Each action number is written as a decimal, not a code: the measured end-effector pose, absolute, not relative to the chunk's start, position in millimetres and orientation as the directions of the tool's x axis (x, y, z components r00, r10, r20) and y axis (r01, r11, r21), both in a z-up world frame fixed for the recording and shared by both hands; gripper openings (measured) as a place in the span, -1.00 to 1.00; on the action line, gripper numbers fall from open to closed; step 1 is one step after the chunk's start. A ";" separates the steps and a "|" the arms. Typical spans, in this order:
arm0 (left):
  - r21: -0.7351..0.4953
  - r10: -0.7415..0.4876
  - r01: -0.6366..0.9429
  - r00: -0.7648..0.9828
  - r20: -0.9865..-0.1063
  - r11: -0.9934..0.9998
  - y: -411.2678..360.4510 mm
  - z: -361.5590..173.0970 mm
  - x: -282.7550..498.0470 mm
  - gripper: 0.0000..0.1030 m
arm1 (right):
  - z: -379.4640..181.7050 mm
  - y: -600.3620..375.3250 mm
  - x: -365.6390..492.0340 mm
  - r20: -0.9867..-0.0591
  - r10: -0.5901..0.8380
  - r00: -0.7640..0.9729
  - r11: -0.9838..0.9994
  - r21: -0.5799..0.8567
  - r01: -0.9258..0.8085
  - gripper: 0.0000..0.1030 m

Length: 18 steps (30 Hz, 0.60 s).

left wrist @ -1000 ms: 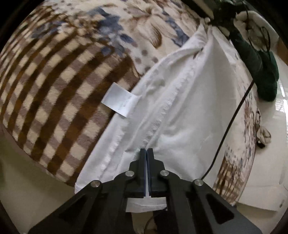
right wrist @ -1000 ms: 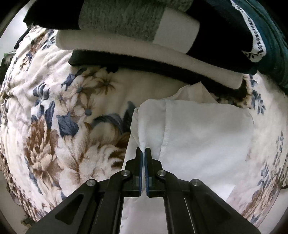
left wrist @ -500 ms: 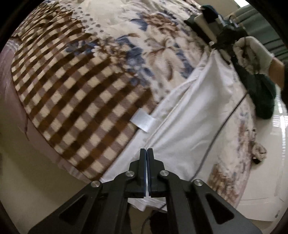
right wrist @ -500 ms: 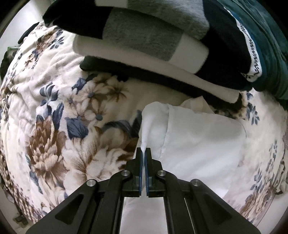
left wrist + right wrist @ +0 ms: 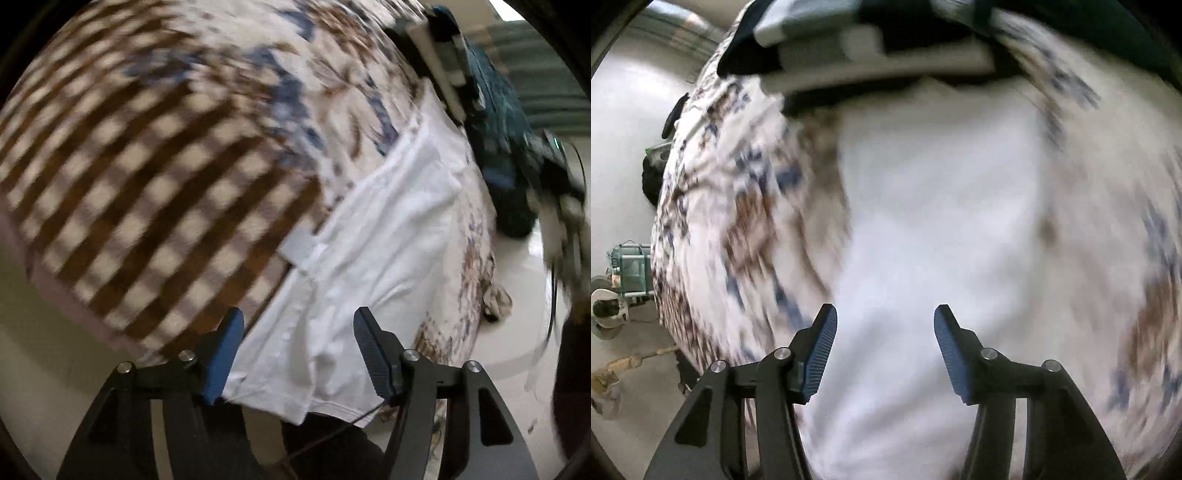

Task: Fold small clothes

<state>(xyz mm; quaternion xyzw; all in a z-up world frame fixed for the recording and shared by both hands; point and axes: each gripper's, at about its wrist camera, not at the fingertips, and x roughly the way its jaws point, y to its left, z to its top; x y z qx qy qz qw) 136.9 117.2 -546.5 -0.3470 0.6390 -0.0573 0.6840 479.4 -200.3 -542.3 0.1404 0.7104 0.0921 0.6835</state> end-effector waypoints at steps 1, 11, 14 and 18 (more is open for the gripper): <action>-0.545 -0.524 -0.344 0.159 -0.837 0.765 112.5 -549.0 142.7 0.15 | -544.7 -213.7 451.2 -0.944 0.326 -0.038 0.942 0.322 0.093 0.10; -0.383 -0.389 -0.093 -0.061 -0.919 0.919 62.0 -583.0 162.8 0.15 | -644.0 -238.3 222.9 -0.858 0.467 -0.213 0.853 0.373 0.366 0.10; -0.375 -0.377 -0.048 -0.055 -0.925 0.926 54.4 -583.6 162.3 0.12 | -673.2 -228.4 177.6 -0.835 0.502 -0.227 0.816 0.369 0.445 0.09; -0.352 -0.353 -0.033 -0.025 -0.935 0.935 49.1 -583.8 156.0 -0.87 | -681.6 -218.3 135.1 -0.826 0.538 -0.172 0.769 0.396 0.502 -0.64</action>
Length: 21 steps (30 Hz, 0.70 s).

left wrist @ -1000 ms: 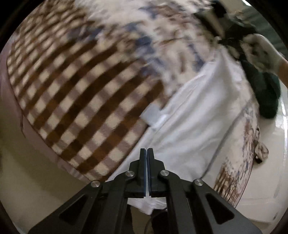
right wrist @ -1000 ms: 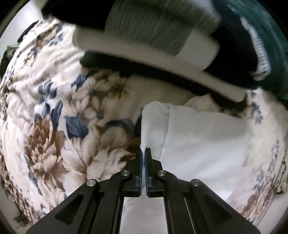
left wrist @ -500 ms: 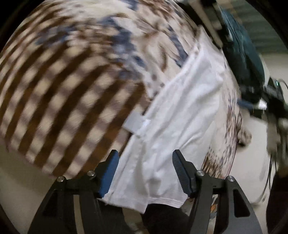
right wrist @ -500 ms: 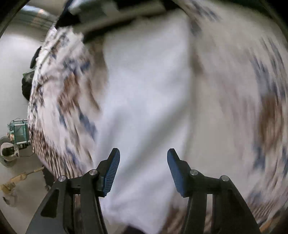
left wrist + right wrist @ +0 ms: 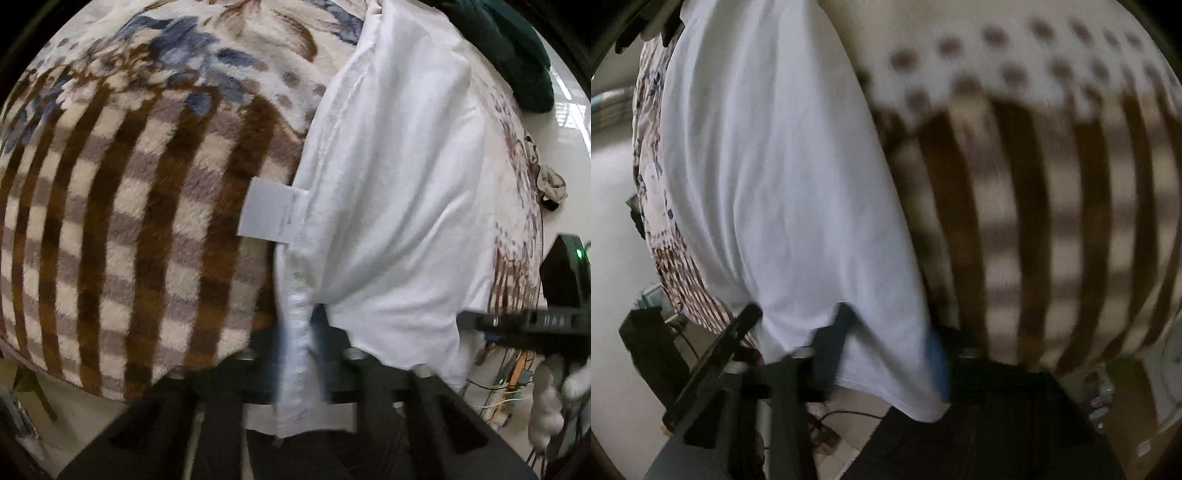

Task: Fold small clothes

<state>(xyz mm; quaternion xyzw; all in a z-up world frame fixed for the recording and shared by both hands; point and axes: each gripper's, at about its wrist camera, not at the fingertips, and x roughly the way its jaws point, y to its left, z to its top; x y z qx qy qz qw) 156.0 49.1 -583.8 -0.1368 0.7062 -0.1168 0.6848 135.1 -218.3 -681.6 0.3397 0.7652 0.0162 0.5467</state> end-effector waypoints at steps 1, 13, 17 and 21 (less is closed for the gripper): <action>-0.345 -0.346 -0.035 -0.019 -0.938 0.938 47.5 -582.2 153.5 -0.90 | -680.6 -215.9 127.6 -0.821 0.549 -0.153 0.757 0.411 0.508 -0.78; -0.343 -0.342 -0.049 0.016 -0.939 0.938 52.8 -509.3 179.5 -0.34 | -634.3 -252.9 124.7 -0.813 0.569 -0.127 0.759 0.459 0.461 -0.25; -0.430 -0.417 -0.054 0.168 -0.893 0.901 43.4 -482.6 259.0 0.16 | -592.4 -283.8 169.0 -0.830 0.557 -0.017 0.751 0.495 0.437 -0.06; -0.473 -0.452 -0.018 0.265 -0.852 0.881 16.6 -504.9 386.0 0.16 | -578.9 -318.7 246.0 -0.851 0.518 0.087 0.740 0.497 0.454 -0.05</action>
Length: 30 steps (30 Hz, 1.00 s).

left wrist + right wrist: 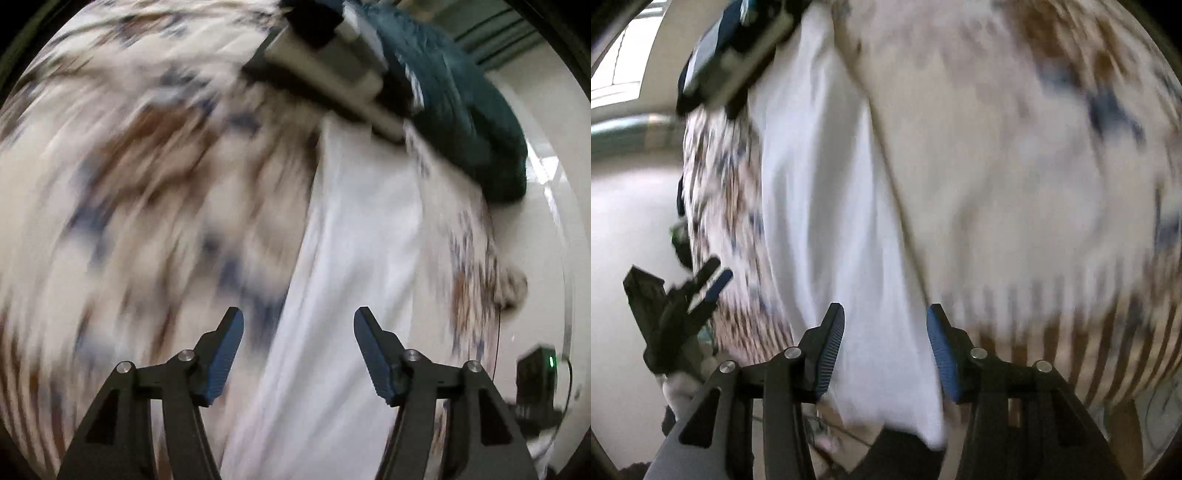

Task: Fold small clothes

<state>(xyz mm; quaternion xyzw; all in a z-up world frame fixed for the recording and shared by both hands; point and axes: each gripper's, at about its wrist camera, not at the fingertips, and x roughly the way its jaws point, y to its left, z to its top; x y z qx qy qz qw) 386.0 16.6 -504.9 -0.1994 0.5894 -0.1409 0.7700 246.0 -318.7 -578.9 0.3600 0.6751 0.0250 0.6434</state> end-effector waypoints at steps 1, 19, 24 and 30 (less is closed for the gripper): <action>-0.473 -0.454 -0.008 0.266 -0.851 0.881 11.6 -512.7 412.3 0.16 | -577.9 -328.0 264.5 -0.862 0.496 0.108 0.747 0.486 0.453 -0.05; -0.421 -0.471 0.211 0.341 -0.814 0.882 -62.6 -574.4 605.9 -0.95 | -641.9 -361.7 537.3 -0.866 0.413 0.283 0.746 0.500 0.440 -0.05; -0.521 -0.539 0.140 0.254 -0.803 0.842 -52.7 -598.1 619.5 -0.65 | -655.7 -360.4 572.3 -0.860 0.434 0.269 0.735 0.511 0.446 -0.05; -0.592 -0.611 0.149 0.218 -0.761 0.792 -61.6 -603.4 623.2 0.10 | -670.3 -358.5 604.6 -0.853 0.465 0.238 0.749 0.522 0.408 0.04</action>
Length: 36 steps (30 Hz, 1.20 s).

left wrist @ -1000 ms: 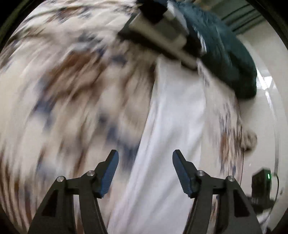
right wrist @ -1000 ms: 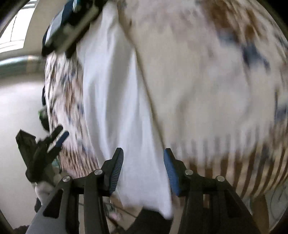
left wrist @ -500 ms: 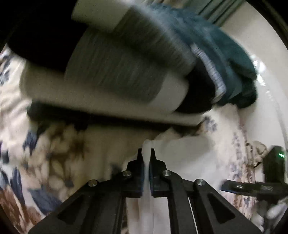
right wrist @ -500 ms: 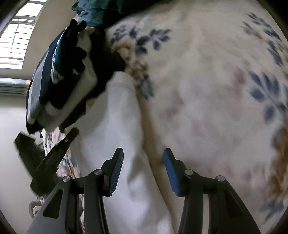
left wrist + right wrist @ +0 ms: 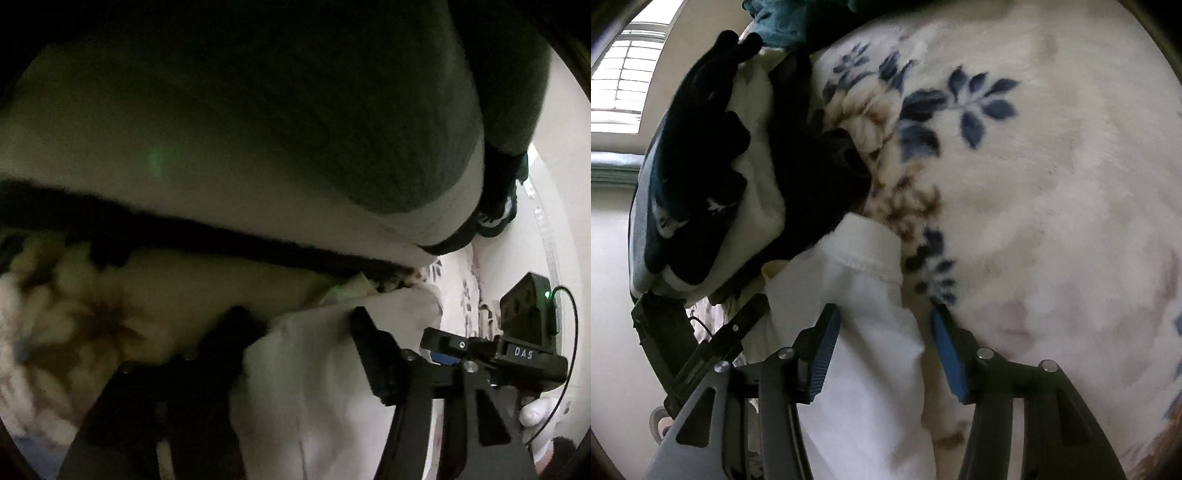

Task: Fold small clothes

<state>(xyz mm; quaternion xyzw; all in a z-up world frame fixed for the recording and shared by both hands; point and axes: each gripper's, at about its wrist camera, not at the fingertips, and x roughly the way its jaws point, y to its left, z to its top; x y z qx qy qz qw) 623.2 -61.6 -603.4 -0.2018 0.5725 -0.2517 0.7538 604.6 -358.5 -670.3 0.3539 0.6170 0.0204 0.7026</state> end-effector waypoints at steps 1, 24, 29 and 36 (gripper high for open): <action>-0.582 -0.604 0.159 0.227 -0.764 0.797 -65.0 -601.5 623.7 0.06 | -669.9 -359.6 604.5 -0.850 0.470 0.239 0.746 0.527 0.407 0.05; -0.525 -0.597 0.286 0.414 -0.687 0.802 -58.3 -503.0 559.6 -0.94 | -566.8 -335.1 576.5 -0.764 0.488 0.422 0.772 0.603 0.201 -0.91; -0.534 -0.608 0.295 0.451 -0.653 0.792 -45.9 -467.9 517.8 -0.94 | -529.7 -319.4 530.5 -0.751 0.504 0.427 0.794 0.597 0.112 -0.91; -0.557 -0.613 0.260 0.404 -0.679 0.789 -27.2 -446.9 424.1 -0.92 | -501.6 -293.3 430.0 -0.750 0.533 0.392 0.799 0.598 0.058 -0.90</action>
